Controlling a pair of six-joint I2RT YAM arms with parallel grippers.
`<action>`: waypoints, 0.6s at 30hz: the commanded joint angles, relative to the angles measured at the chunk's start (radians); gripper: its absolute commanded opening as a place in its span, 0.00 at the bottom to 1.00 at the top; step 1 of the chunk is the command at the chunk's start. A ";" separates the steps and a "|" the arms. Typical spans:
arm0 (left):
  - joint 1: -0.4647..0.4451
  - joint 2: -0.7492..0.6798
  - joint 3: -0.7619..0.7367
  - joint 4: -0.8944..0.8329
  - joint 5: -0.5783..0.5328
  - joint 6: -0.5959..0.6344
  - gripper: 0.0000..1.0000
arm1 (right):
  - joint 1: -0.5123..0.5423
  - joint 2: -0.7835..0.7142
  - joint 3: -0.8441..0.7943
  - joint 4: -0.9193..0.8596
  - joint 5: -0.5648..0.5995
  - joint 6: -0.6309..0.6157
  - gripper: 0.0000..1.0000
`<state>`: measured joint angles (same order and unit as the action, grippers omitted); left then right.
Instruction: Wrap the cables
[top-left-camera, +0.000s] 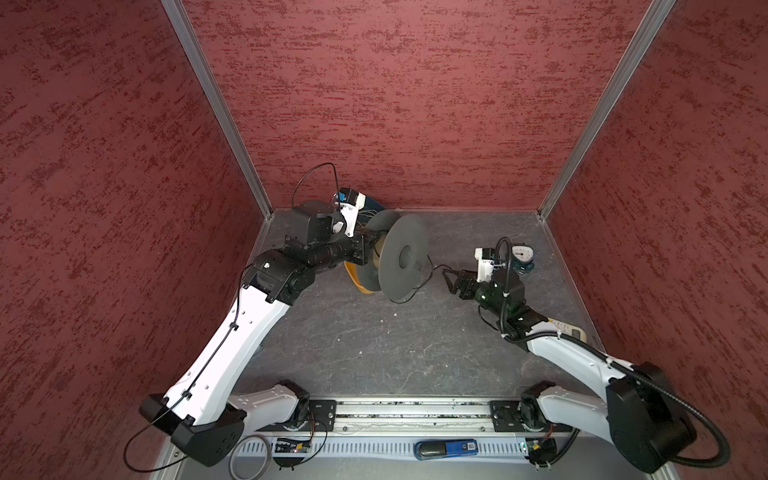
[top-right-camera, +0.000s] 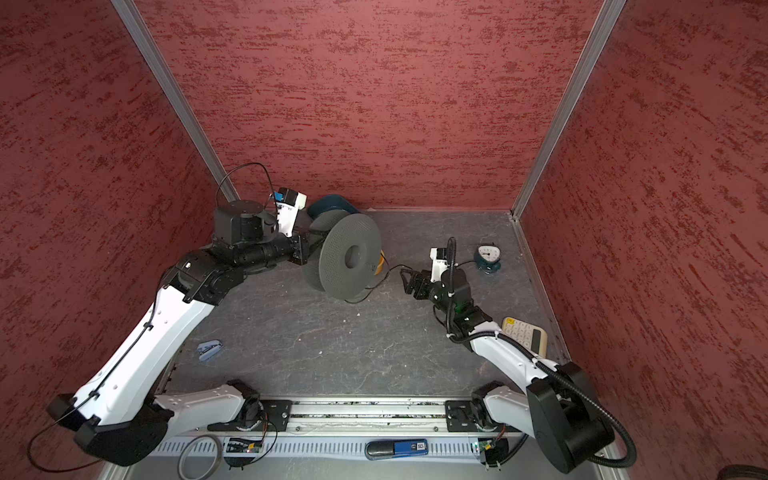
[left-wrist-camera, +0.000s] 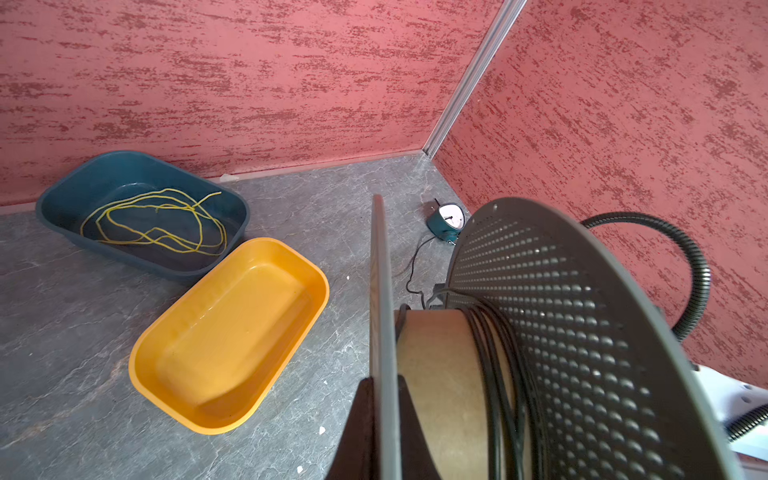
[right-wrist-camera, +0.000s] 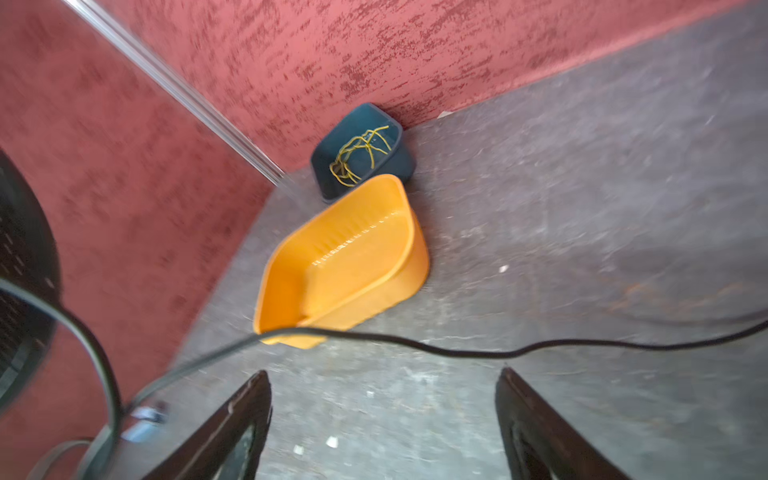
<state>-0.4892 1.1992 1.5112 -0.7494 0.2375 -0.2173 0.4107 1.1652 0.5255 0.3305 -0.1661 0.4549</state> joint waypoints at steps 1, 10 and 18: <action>0.011 0.004 0.053 0.045 0.045 -0.034 0.00 | 0.007 -0.011 0.035 -0.072 0.057 -0.239 0.85; 0.029 0.028 0.083 0.023 0.118 -0.066 0.00 | 0.087 0.073 0.066 0.069 0.136 -0.456 0.84; 0.073 0.028 0.096 -0.005 0.207 -0.096 0.00 | 0.124 0.137 0.134 0.144 0.118 -0.576 0.79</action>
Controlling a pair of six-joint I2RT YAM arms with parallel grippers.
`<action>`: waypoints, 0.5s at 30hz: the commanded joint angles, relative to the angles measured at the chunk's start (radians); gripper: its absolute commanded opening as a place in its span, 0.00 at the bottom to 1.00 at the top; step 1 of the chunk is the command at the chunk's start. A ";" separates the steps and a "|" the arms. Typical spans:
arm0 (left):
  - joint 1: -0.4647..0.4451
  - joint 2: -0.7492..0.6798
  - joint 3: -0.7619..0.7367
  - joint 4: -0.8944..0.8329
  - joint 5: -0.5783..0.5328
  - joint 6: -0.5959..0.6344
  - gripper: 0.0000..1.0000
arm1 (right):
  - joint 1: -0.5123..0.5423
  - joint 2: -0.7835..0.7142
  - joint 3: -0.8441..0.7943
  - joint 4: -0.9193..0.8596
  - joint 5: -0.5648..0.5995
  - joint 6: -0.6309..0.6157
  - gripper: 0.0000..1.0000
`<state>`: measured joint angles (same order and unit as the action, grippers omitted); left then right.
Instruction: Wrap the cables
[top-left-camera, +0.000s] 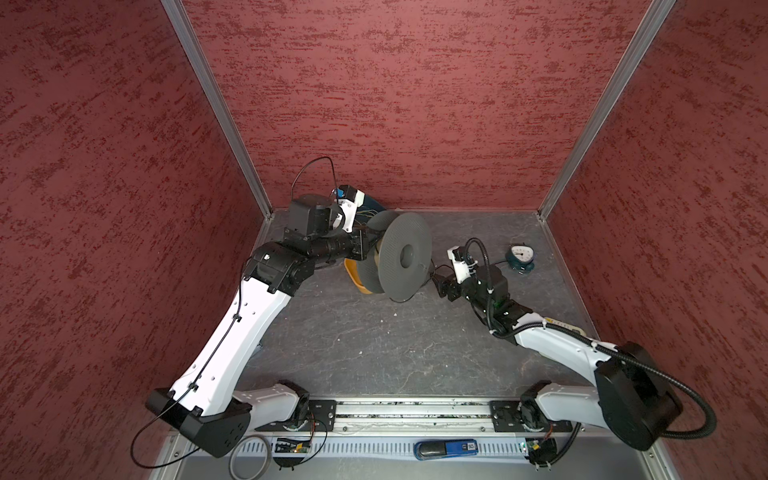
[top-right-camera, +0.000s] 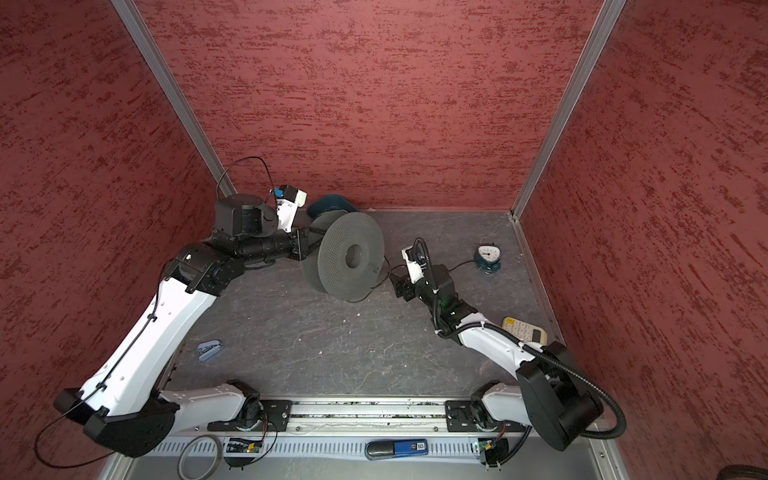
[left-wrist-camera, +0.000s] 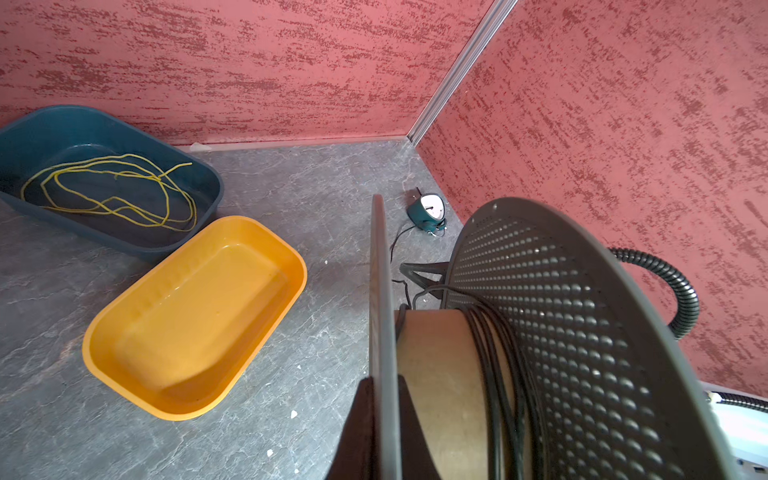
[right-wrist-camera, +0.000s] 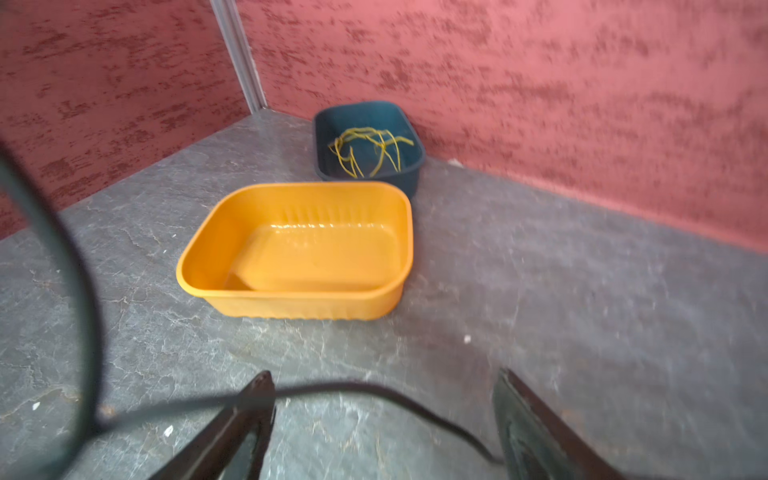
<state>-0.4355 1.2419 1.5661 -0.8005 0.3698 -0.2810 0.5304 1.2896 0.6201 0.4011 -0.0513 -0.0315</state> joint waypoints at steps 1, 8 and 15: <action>0.035 -0.016 0.041 0.046 0.097 -0.041 0.00 | 0.005 0.022 0.046 0.078 -0.004 -0.095 0.77; 0.139 -0.057 0.017 0.067 0.161 -0.093 0.00 | 0.006 0.042 0.057 0.013 0.026 -0.058 0.12; 0.384 -0.187 -0.046 0.105 0.150 -0.163 0.00 | -0.022 -0.042 -0.032 -0.127 0.244 0.128 0.00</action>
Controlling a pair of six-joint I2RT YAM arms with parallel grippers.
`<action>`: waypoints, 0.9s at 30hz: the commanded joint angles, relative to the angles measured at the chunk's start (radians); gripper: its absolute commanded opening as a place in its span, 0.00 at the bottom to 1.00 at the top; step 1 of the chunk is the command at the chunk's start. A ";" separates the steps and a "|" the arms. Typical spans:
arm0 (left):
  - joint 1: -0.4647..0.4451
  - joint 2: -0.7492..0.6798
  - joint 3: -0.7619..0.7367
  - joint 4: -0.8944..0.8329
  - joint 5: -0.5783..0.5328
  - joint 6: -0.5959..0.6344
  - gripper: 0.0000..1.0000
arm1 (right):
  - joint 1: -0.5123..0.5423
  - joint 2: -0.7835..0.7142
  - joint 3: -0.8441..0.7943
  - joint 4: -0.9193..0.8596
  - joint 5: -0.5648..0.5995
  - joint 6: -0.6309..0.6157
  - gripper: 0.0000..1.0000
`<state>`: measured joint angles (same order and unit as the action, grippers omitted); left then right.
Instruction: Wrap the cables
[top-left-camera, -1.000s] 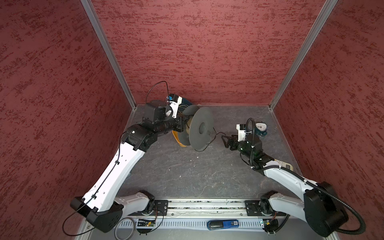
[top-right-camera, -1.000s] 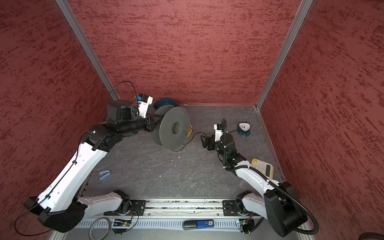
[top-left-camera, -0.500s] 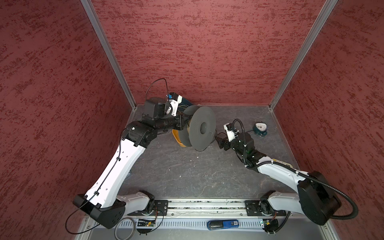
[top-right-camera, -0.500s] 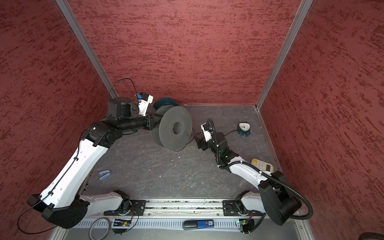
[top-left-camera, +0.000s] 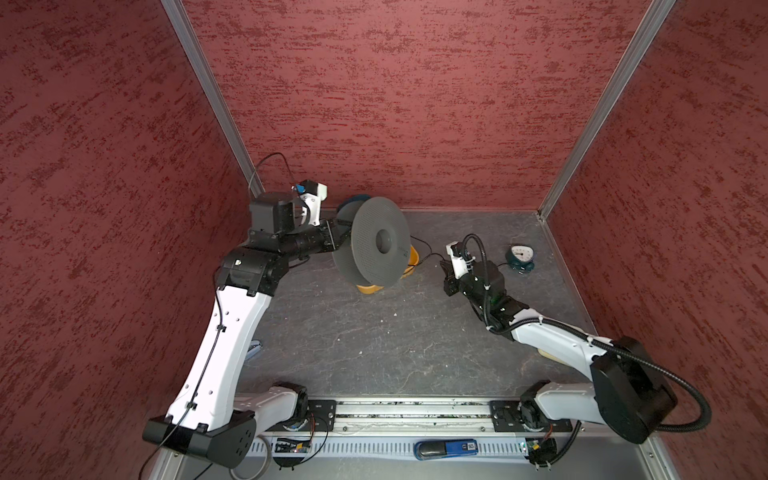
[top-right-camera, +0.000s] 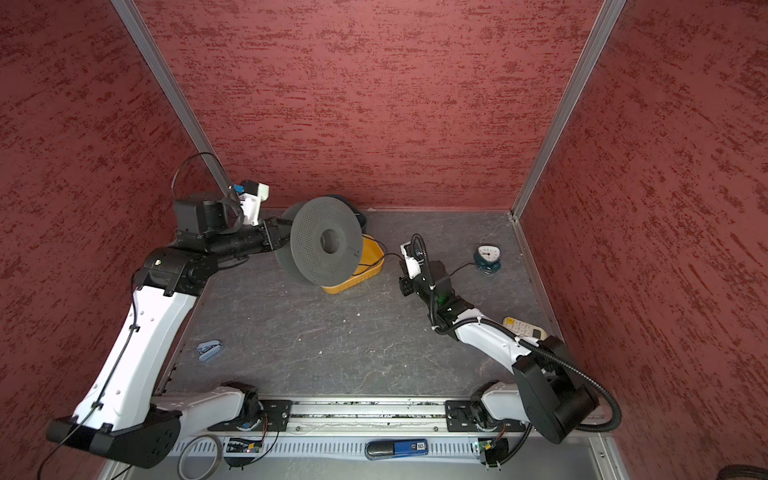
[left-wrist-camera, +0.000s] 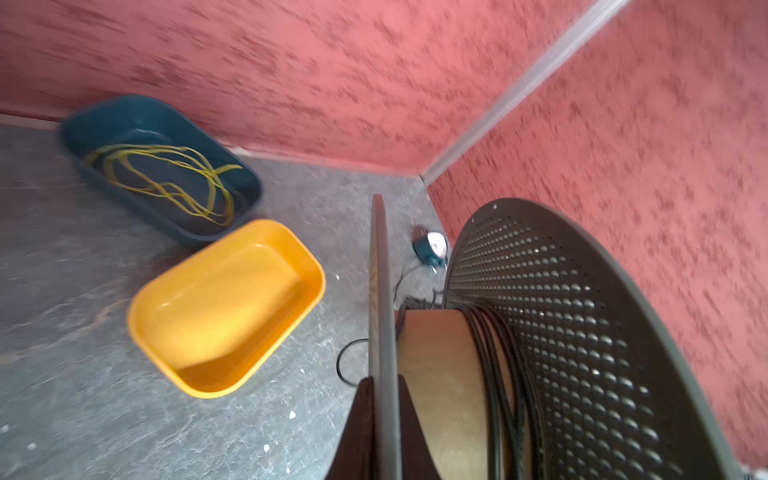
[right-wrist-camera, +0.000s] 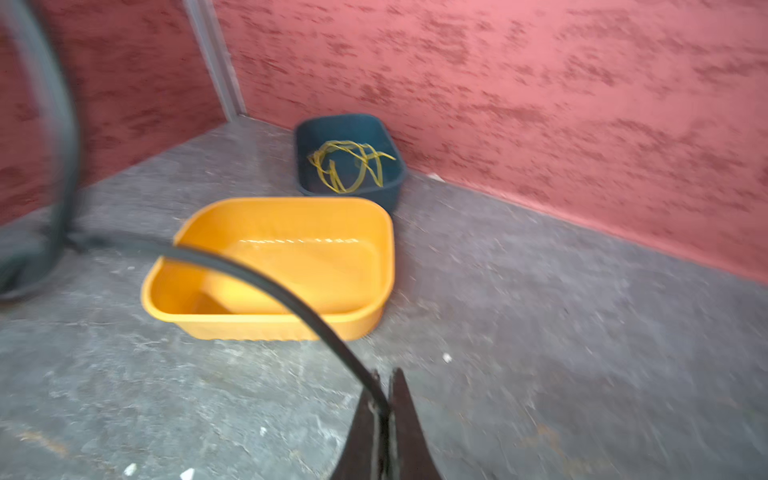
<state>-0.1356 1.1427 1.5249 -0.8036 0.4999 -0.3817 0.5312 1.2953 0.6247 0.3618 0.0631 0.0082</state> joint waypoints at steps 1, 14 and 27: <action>0.128 -0.116 -0.020 0.117 0.011 -0.079 0.00 | -0.044 -0.070 -0.056 -0.114 0.130 0.122 0.00; 0.397 -0.242 -0.108 0.132 -0.048 -0.154 0.00 | -0.457 -0.374 -0.165 -0.318 0.097 0.473 0.00; 0.399 -0.219 -0.117 0.198 0.135 -0.197 0.00 | -0.522 -0.372 -0.143 -0.373 0.015 0.441 0.36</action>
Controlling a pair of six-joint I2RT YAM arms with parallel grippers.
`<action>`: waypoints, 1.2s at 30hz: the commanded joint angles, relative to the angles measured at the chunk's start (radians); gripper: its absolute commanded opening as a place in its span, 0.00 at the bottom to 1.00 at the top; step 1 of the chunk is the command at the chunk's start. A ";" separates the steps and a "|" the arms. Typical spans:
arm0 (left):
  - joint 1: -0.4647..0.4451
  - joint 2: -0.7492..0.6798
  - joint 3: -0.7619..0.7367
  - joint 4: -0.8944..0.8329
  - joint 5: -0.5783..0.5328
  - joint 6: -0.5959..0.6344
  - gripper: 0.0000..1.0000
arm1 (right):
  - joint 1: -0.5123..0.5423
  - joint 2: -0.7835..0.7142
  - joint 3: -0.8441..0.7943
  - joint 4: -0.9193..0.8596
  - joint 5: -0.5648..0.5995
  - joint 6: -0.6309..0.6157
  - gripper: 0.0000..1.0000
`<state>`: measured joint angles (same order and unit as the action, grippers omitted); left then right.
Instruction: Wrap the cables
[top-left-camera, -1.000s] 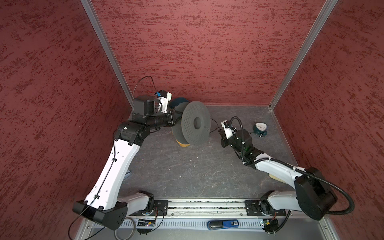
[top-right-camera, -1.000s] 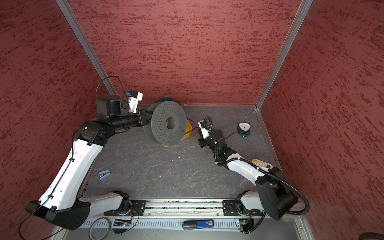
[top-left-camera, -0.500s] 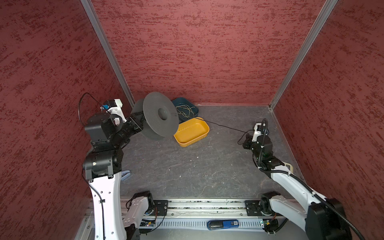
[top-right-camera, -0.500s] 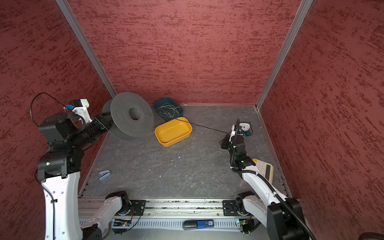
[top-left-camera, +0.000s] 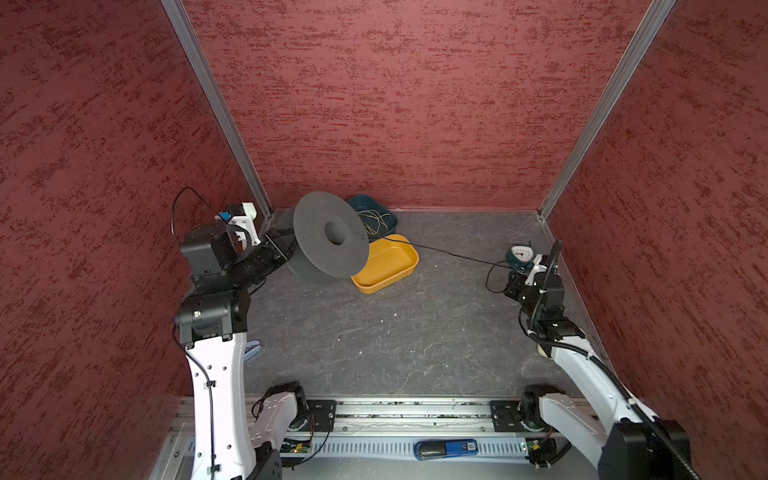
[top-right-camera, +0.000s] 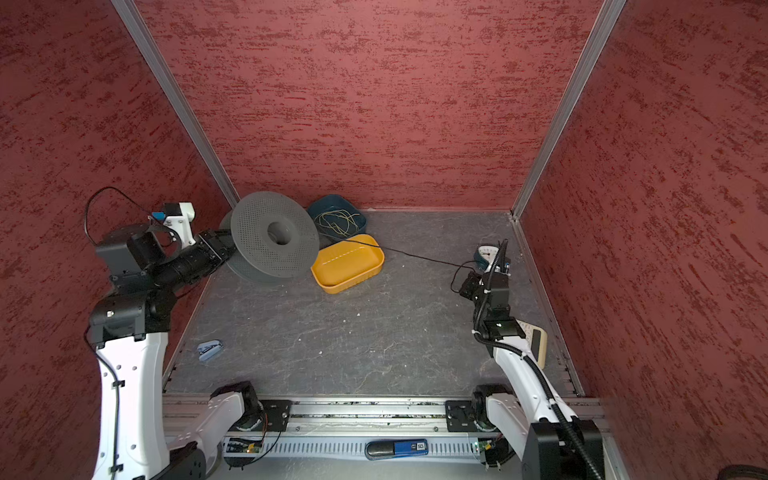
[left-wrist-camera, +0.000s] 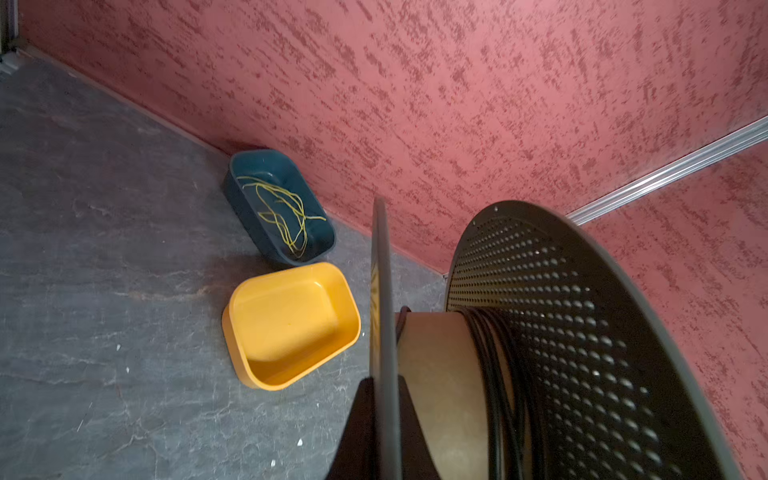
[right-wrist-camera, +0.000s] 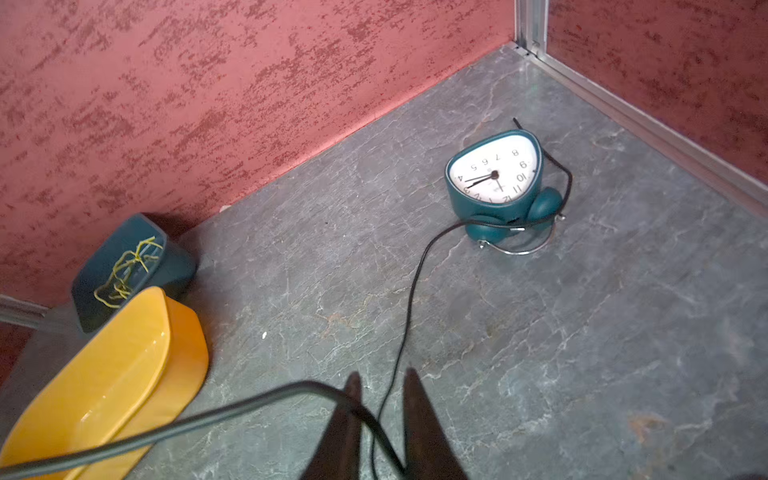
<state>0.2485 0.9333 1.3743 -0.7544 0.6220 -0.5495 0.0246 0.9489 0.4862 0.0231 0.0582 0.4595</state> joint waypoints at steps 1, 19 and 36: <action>0.009 -0.005 0.041 0.146 0.022 -0.027 0.00 | -0.015 -0.036 -0.003 -0.035 0.005 -0.022 0.46; -0.263 0.050 0.140 0.129 -0.025 -0.008 0.00 | 0.043 -0.068 0.030 0.183 -0.507 -0.135 0.83; -0.465 0.107 0.133 0.153 -0.235 0.005 0.00 | 0.553 0.186 0.159 0.647 -0.426 -0.231 0.85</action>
<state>-0.2008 1.0512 1.4883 -0.6899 0.4427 -0.5446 0.5198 1.1065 0.6128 0.5236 -0.4362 0.2569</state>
